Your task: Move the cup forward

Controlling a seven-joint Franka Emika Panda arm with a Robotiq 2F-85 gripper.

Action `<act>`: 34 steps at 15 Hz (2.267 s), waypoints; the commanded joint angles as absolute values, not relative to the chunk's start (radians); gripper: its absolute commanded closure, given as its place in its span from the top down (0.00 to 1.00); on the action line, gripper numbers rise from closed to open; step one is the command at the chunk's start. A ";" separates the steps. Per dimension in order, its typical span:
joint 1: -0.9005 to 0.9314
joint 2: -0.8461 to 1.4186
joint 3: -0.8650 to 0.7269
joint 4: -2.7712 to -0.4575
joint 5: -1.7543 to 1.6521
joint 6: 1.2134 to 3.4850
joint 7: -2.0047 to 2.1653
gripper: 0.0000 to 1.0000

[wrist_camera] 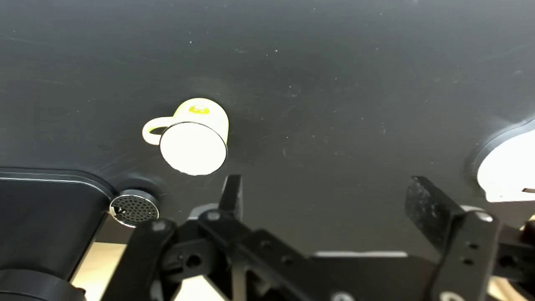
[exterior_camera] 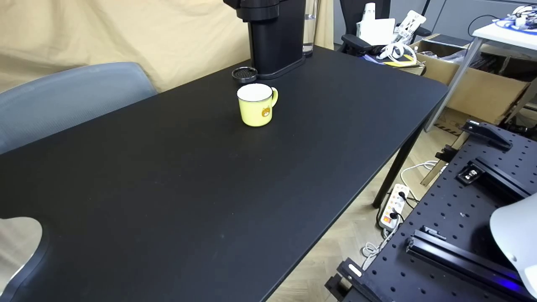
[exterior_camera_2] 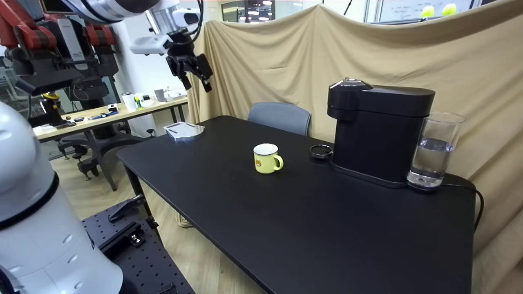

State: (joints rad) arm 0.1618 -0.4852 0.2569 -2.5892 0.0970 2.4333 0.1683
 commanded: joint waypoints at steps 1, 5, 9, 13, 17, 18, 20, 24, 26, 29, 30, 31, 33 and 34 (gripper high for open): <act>0.114 -0.284 0.216 -2.485 0.044 2.501 0.146 1.00; 0.075 -0.049 0.158 -2.330 0.000 2.501 0.097 1.00; 0.072 0.134 0.116 -2.173 0.026 2.412 0.049 1.00; 0.078 0.153 0.105 -2.190 0.005 2.453 0.058 1.00; 0.083 0.202 0.102 -2.170 -0.011 2.469 0.061 1.00; 0.085 0.229 0.099 -2.165 -0.019 2.485 0.064 1.00; 0.090 0.276 0.097 -2.153 -0.025 2.500 0.057 1.00; 0.111 0.377 0.077 -2.124 -0.076 2.550 0.070 1.00; 0.124 0.418 0.064 -2.110 -0.106 2.592 0.064 1.00; 0.133 0.465 0.061 -2.084 -0.117 2.614 0.049 1.00; 0.133 0.479 0.065 -2.076 -0.113 2.622 0.041 1.00; 0.135 0.492 0.064 -2.067 -0.111 2.628 0.036 1.00; 0.139 0.513 0.063 -2.048 -0.111 2.631 0.028 1.00; 0.140 0.523 0.061 -2.037 -0.113 2.633 0.025 0.76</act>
State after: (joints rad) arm 0.1289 0.4827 0.0736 -2.0879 -0.1003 2.6296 0.0316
